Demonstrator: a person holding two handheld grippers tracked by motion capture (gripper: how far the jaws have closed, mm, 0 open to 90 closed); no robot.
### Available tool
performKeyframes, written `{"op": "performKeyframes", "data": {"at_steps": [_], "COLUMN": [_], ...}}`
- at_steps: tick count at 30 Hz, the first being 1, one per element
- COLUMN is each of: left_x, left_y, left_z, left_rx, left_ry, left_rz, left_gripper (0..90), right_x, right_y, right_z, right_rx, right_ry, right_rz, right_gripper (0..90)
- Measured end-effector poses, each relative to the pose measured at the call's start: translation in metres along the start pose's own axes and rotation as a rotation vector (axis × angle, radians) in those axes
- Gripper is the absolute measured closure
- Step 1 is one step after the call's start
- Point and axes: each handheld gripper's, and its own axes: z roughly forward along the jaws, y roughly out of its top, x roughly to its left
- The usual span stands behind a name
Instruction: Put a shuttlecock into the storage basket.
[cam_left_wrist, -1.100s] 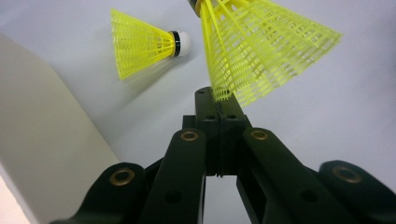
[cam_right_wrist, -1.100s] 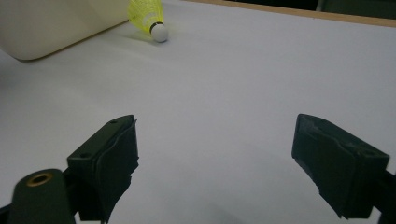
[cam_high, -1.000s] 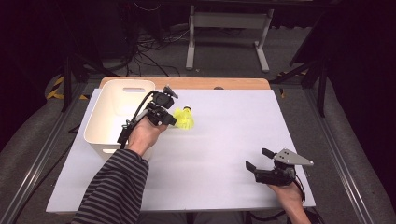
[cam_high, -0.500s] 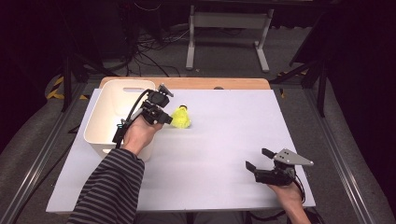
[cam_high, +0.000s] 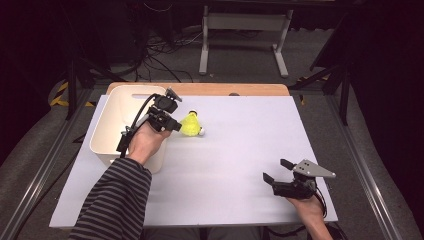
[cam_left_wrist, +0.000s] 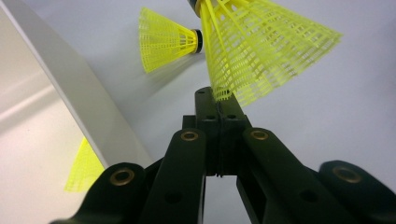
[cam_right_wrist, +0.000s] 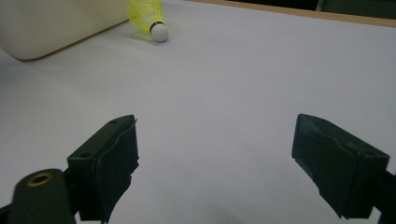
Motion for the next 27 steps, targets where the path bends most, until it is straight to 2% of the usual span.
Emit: {"op": "performKeyframes", "data": {"at_steps": [27], "left_x": [0.013], "left_y": [-0.001], "left_z": [-0.016], "left_rx": [-0.021], "left_ry": [0.014], "left_rz": [-0.014], "left_gripper": [90.0], "right_x": [0.000], "right_y": [0.000], "right_z": [0.000], "right_rx": [0.004], "right_ry": [0.000], "right_rz": [0.002], "right_gripper": [14.9]}}
